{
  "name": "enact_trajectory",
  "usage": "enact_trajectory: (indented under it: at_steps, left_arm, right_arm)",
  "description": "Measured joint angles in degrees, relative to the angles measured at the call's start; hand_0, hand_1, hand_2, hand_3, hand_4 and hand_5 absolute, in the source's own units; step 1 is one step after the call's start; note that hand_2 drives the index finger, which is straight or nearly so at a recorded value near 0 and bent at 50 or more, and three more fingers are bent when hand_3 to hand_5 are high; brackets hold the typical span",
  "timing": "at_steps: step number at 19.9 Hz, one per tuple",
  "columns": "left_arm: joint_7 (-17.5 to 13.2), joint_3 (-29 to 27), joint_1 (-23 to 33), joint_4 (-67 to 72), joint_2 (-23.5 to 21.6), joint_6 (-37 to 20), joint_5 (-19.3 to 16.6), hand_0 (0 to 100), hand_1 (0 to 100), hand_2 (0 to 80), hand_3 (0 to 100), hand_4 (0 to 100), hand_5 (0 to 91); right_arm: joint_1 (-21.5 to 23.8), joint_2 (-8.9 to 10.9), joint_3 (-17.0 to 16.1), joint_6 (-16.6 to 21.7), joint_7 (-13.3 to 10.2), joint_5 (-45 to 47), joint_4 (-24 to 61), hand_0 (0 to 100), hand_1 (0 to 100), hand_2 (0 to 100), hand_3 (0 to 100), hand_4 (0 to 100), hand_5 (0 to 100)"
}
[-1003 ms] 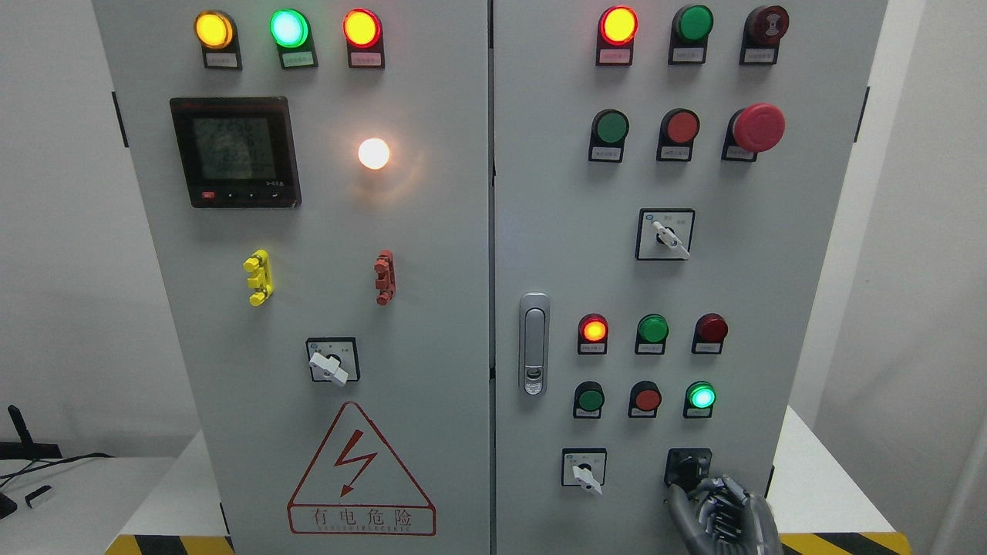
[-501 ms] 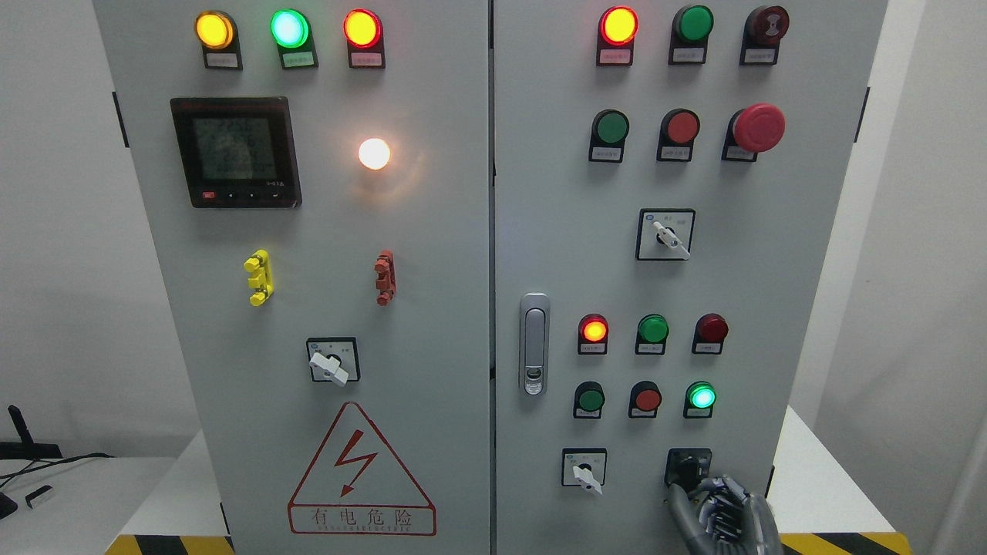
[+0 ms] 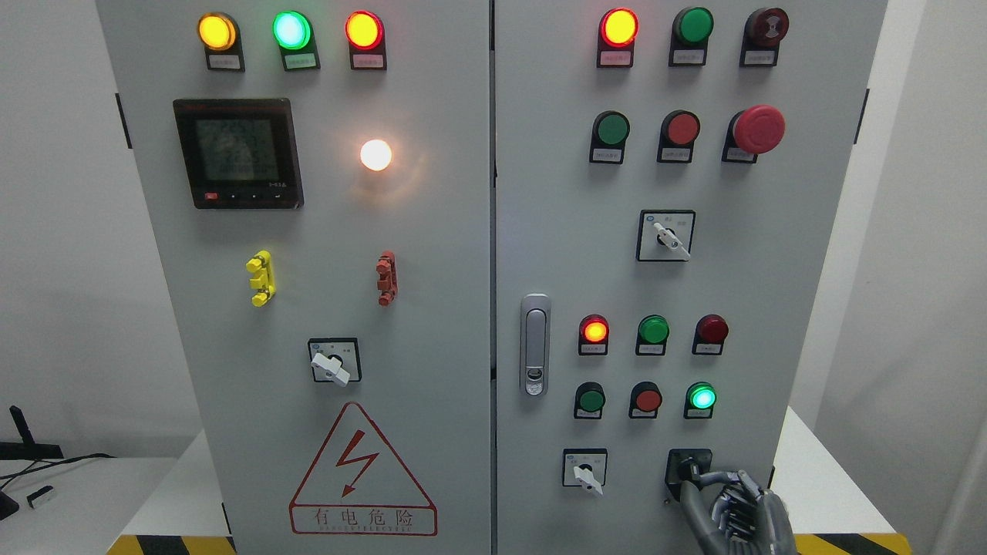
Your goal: Trip black knob to open circuit
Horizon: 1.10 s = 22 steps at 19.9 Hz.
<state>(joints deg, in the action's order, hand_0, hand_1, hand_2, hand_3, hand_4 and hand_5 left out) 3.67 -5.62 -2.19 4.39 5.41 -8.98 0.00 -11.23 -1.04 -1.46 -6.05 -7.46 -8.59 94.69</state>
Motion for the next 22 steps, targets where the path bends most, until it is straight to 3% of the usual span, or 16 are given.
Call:
enact_trajectory:
  at_steps: [11, 22]
  left_arm:
    - [0.0, 0.0, 0.0, 0.0, 0.0, 0.0, 0.0, 12, 39, 0.0, 0, 0, 0.0]
    - [0.0, 0.0, 0.0, 0.0, 0.0, 0.0, 0.0, 12, 39, 0.0, 0, 0, 0.0]
  right_arm:
    - [0.1, 0.65, -0.6, -0.4, 0.1, -0.2, -0.1, 39, 69, 51, 92, 100, 100]
    - [0.9, 1.35, -1.0, 1.9, 0.2, -0.2, 0.1, 39, 70, 51, 91, 99, 100]
